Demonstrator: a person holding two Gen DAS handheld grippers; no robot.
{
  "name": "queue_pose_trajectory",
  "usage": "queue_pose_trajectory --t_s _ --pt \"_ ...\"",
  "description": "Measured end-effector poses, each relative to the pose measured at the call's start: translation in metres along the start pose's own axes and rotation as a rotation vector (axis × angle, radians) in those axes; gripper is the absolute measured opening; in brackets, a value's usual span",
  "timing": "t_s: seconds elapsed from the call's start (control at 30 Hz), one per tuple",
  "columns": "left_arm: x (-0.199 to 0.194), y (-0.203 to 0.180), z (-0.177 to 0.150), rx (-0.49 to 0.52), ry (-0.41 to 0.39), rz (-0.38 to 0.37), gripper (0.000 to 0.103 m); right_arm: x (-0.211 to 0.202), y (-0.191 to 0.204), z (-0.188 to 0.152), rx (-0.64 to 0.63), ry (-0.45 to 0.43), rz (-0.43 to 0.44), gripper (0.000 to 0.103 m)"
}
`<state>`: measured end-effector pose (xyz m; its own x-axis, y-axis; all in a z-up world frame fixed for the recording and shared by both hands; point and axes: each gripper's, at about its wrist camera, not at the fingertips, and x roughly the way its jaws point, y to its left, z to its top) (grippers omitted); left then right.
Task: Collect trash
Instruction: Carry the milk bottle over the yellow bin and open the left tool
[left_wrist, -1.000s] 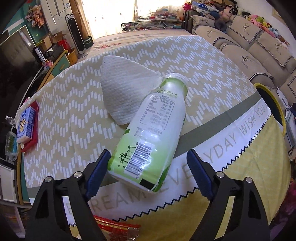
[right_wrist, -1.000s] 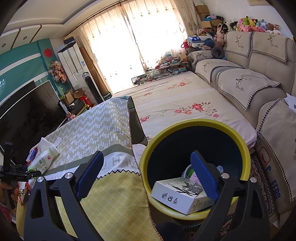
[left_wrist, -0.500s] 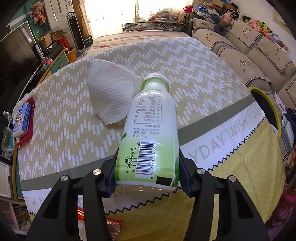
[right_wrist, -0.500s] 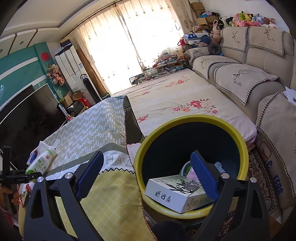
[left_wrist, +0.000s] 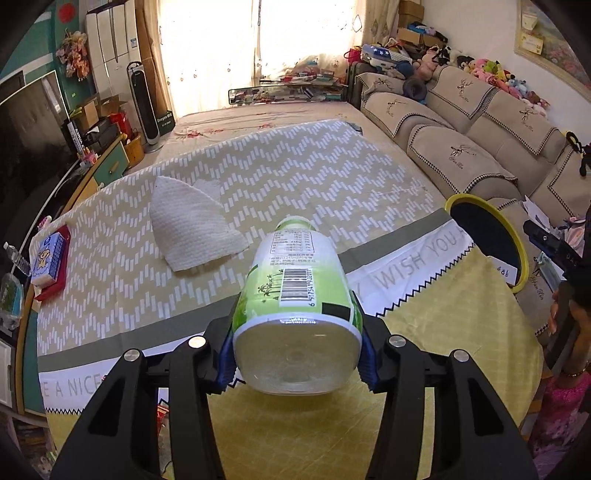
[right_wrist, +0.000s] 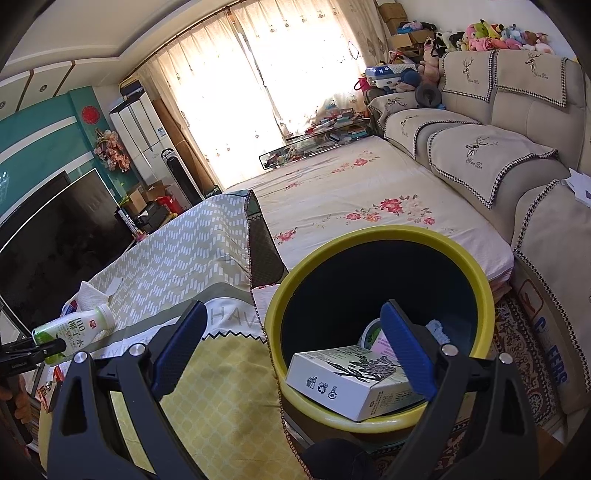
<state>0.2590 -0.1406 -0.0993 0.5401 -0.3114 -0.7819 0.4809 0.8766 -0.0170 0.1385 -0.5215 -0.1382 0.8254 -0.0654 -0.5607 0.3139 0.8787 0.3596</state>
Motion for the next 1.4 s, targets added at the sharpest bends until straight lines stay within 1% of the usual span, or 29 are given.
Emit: queue_pose_trajectory --t_s 0.2,0.4,0.8,0.9,1.07,1.2,1.27,1.3,1.33,1.4 --pt "-0.015 -0.023 0.008 0.046 -0.049 -0.009 0.051 -0.002 -0.006 -0.001 0.011 -0.003 0.002 0.090" --pt "-0.028 -0.052 0.022 0.095 -0.084 -0.047 0.051 -0.003 -0.018 -0.001 0.031 -0.005 0.000 0.090" --pt "-0.031 -0.120 0.054 0.188 -0.102 -0.133 0.051 -0.018 -0.058 0.003 0.100 -0.035 -0.011 0.090" --pt "-0.031 -0.143 0.065 0.217 -0.106 -0.174 0.051 -0.026 -0.071 0.004 0.115 -0.050 -0.020 0.090" --pt "-0.025 -0.191 0.088 0.275 -0.121 -0.246 0.051 -0.040 -0.093 0.008 0.144 -0.079 -0.035 0.090" --pt "-0.011 -0.238 0.108 0.324 -0.141 -0.302 0.051 -0.050 -0.111 0.009 0.167 -0.094 -0.054 0.090" --pt "0.003 -0.259 0.117 0.344 -0.132 -0.325 0.051 -0.053 -0.117 0.009 0.174 -0.093 -0.064 0.090" --pt "0.012 -0.267 0.121 0.340 -0.127 -0.331 0.052 -0.055 -0.120 0.008 0.178 -0.092 -0.066 0.090" --pt "0.022 -0.275 0.124 0.331 -0.127 -0.331 0.063 -0.056 -0.121 0.006 0.180 -0.092 -0.067 0.090" --pt "0.034 -0.286 0.124 0.330 -0.149 -0.293 0.075 -0.057 -0.121 0.003 0.180 -0.088 -0.071 0.090"
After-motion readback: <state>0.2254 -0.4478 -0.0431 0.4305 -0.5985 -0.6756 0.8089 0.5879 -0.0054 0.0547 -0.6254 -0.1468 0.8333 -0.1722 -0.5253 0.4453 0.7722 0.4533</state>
